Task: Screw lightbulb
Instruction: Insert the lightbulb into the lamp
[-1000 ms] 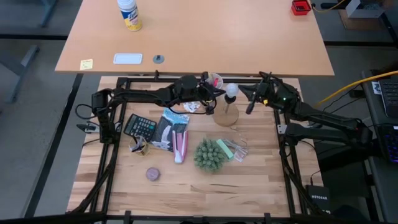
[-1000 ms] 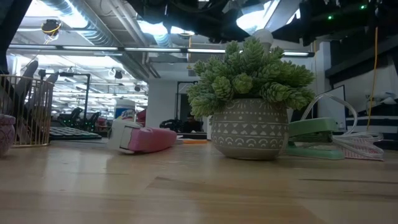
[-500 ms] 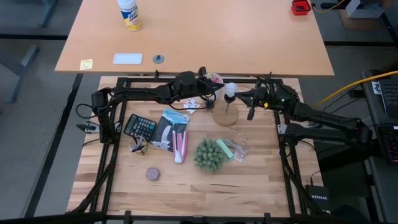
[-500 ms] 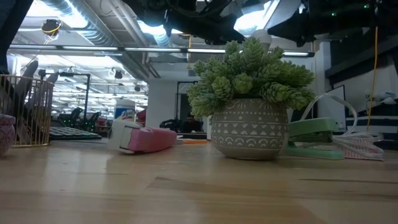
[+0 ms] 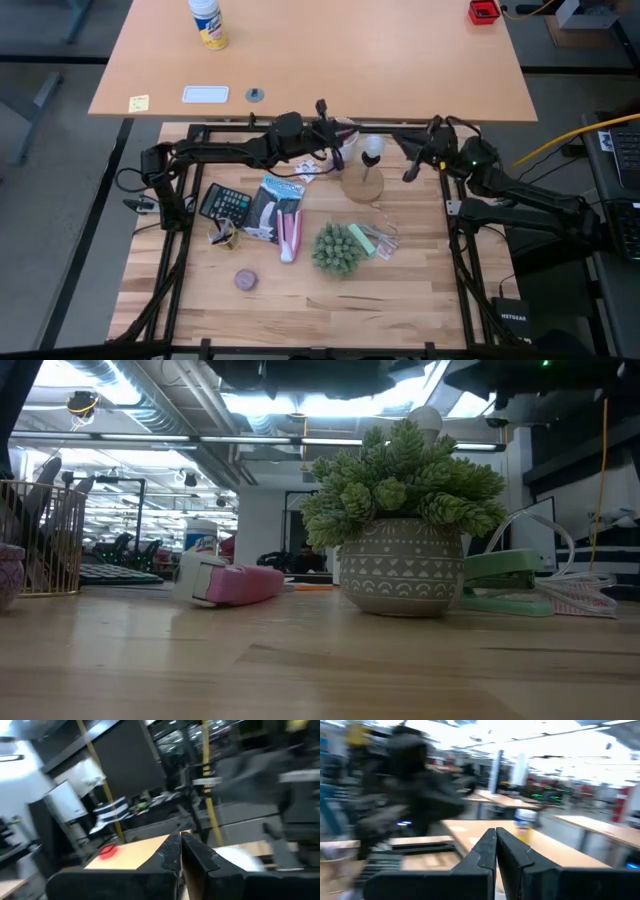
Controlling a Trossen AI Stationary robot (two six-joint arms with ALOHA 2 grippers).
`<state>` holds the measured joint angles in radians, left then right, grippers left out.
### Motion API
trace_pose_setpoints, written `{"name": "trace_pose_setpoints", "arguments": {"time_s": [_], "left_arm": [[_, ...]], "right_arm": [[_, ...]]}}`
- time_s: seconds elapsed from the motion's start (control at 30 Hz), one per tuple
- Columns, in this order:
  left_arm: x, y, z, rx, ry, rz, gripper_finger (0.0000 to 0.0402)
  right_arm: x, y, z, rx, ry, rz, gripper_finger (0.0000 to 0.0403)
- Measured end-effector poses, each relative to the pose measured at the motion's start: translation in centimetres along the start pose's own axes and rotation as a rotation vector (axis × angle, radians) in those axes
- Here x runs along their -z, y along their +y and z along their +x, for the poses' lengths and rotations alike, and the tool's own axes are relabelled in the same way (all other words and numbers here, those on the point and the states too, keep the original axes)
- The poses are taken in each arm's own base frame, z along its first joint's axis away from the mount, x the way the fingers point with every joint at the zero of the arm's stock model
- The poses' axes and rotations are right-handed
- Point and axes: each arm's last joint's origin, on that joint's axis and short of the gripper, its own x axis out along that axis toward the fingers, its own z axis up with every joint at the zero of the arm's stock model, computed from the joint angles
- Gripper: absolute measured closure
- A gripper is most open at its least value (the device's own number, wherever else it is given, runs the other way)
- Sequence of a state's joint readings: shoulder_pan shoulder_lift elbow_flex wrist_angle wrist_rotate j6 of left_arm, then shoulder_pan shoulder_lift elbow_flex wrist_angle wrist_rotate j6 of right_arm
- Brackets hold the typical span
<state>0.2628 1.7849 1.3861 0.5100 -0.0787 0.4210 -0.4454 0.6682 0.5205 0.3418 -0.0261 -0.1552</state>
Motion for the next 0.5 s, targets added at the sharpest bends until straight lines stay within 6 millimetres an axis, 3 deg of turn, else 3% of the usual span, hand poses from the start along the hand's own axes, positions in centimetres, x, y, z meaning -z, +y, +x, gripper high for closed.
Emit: {"name": "trace_pose_setpoints", "arguments": {"time_s": [0.13, 0.27, 0.5], "left_arm": [[-0.4, -1.7, -0.2, 0.139, -0.026, -0.003, 0.0396], [0.0, -3.5, -0.4, 0.253, 0.049, -0.002, 0.0396], [1.7, -4.7, 0.0, 0.293, 0.122, 0.004, 0.0396]], "right_arm": [[0.4, -0.3, 0.3, 0.101, 0.044, -0.04, 0.0386], [1.5, -0.1, 1.0, 0.095, 0.116, -0.048, 0.0386], [3.0, 0.1, 2.3, 0.082, 0.188, -0.043, 0.0386]]}}
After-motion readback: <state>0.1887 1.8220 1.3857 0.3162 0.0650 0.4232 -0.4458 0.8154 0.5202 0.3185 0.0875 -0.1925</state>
